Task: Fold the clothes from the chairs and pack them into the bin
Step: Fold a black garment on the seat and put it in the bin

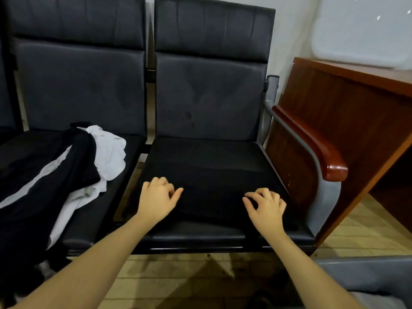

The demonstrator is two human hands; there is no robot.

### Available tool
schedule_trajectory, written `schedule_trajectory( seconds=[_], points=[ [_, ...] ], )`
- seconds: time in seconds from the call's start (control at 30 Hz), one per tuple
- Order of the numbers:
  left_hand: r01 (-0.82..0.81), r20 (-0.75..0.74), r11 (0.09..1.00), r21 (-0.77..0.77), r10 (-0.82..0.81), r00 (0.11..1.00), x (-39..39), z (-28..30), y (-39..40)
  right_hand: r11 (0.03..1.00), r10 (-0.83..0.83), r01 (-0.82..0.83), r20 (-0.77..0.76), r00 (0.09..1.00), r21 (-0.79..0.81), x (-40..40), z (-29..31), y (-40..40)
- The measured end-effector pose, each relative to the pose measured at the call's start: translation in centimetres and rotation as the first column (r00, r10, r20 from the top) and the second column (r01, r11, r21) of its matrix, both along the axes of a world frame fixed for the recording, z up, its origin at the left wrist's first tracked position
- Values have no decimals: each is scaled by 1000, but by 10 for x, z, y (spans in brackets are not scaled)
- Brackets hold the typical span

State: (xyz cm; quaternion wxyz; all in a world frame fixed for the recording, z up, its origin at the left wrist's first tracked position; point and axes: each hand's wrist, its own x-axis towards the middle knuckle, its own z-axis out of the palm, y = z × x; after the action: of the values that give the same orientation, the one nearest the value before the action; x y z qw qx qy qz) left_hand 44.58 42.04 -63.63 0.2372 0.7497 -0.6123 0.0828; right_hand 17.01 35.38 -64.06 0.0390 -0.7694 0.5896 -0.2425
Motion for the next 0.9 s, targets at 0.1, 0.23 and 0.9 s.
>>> schedule_trajectory(
  seconds=[0.1, 0.23, 0.9],
  points=[
    [49, 17, 958, 283, -56, 998, -16, 3, -14, 989, 147, -140, -165, 975, 51, 16, -1, -6],
    [69, -28, 807, 587, -64, 998, -23, -12, -15, 921, 183, -75, -256, 949, 383, 16, -13, -11],
    [-36, -1, 887, 460, 41, 999, -5, -1, 37, 933, 318, -281, -148, 937, 223, 51, 5, 16]
  ],
)
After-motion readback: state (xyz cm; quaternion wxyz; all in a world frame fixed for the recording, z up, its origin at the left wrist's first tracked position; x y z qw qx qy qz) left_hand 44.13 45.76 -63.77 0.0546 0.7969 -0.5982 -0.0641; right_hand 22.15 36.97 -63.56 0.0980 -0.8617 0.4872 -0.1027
